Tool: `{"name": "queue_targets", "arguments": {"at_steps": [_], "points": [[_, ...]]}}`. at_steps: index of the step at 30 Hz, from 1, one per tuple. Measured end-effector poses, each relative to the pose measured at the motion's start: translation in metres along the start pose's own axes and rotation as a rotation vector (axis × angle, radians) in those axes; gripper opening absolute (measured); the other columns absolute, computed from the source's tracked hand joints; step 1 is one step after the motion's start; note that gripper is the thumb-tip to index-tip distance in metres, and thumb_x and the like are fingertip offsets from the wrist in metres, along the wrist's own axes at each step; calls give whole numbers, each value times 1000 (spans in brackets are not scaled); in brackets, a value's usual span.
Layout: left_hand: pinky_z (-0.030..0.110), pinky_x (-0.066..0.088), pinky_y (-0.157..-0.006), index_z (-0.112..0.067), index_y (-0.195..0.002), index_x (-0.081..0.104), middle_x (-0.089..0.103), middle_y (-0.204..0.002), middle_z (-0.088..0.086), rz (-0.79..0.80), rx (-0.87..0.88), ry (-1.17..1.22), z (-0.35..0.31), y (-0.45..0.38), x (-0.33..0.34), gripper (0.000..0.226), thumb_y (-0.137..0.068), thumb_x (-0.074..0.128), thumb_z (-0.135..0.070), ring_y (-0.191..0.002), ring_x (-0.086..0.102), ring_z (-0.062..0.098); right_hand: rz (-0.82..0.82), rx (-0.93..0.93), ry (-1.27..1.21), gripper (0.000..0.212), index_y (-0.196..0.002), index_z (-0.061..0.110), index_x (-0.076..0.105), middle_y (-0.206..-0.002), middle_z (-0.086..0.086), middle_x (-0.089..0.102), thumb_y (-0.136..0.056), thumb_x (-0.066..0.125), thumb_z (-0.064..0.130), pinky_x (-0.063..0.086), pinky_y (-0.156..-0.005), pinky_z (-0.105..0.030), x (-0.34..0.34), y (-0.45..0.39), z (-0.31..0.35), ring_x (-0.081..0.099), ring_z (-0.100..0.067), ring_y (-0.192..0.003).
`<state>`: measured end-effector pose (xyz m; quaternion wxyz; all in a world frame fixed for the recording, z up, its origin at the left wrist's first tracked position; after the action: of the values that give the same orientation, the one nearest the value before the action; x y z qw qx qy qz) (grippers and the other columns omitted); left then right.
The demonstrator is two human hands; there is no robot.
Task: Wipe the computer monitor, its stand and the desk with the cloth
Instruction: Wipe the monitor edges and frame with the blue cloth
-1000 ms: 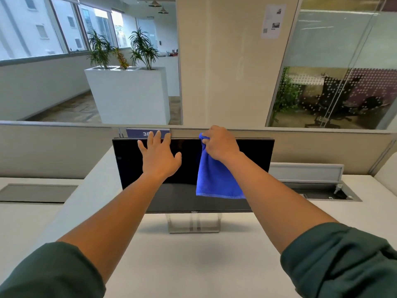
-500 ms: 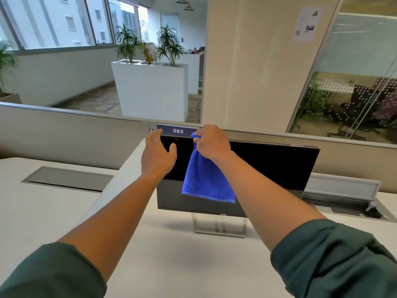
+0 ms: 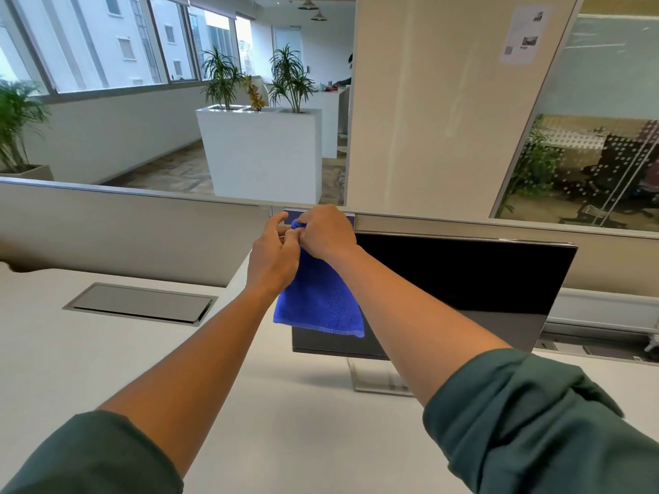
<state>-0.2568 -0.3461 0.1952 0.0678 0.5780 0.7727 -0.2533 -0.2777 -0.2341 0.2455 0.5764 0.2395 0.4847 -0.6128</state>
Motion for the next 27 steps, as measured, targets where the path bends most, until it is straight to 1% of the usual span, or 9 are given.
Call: {"name": "queue_targets", "arguments": {"at_steps": [2,3,6,9,13,17,20,23,27], "points": [[20,38,-73,-31,-140,49,62,-99,-26,-2,10,20,1,-1,-3,40,-101,39,-34,-87,55,-5,25,9,-100,18,-75,8,70,-74,-7,65,-85,57,15,45,-56,-33,2,-3,5,59,-26,-73],[17,38,-71,-31,-138,51,59,-95,-29,-6,15,35,1,-1,-4,39,-101,39,-37,-89,55,-6,39,5,-154,18,-76,6,70,-77,-9,67,-84,58,16,50,-62,-37,3,-4,6,61,-28,-76],[19,40,-74,-33,-132,53,62,-108,-21,-17,41,46,2,-1,-10,38,-101,39,-48,-100,59,5,73,48,-426,20,-100,11,73,-101,-5,70,-85,61,15,53,-85,-35,3,-8,3,63,-20,-96],[30,47,-86,-32,-133,49,59,-123,-12,-68,44,45,2,-3,-18,41,-97,48,-51,-107,59,12,27,143,-636,33,-117,12,65,-117,-1,65,-84,63,10,50,-95,-33,3,-10,-5,60,-16,-108],[31,46,-88,-33,-141,41,50,-134,-3,-186,101,-20,-8,-3,-31,51,-94,57,-42,-112,55,15,-157,252,-805,24,-108,17,64,-108,5,64,-85,63,12,52,-87,-28,-4,-9,-16,61,-13,-100],[34,42,-99,-26,-136,48,49,-132,-1,-333,340,-159,-40,4,-41,47,-91,59,-29,-120,48,19,-340,253,-760,11,-92,21,62,-107,3,63,-84,63,13,41,-67,-12,-19,-9,-19,57,-7,-87],[40,44,-99,-24,-129,56,50,-131,1,-252,487,-263,-57,7,-27,40,-90,60,-30,-119,49,20,-333,269,-714,9,-87,18,65,-102,0,65,-85,60,12,46,-68,-17,-21,-12,-21,60,-12,-86],[38,44,-101,-25,-140,47,42,-142,2,-72,346,-276,-42,2,-4,54,-90,63,-40,-128,44,20,-187,276,-662,12,-90,16,68,-92,1,65,-87,57,11,53,-75,-28,-11,-13,-27,63,-17,-89],[29,43,-86,-27,-139,40,43,-137,-1,-100,80,-52,-16,2,-1,76,-78,73,-58,-113,53,15,-151,268,-808,19,-101,16,67,-99,4,65,-86,60,7,53,-82,-27,-3,-9,-37,63,-13,-94]]}}
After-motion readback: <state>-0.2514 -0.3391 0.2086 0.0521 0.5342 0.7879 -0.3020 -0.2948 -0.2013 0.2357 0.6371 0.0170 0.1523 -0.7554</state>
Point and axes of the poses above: each hand's wrist, its own y-axis away from the middle knuckle, its own x-axis out of the palm, z = x × y, the point moved 7 cm from there along -y, towards the middle knuckle
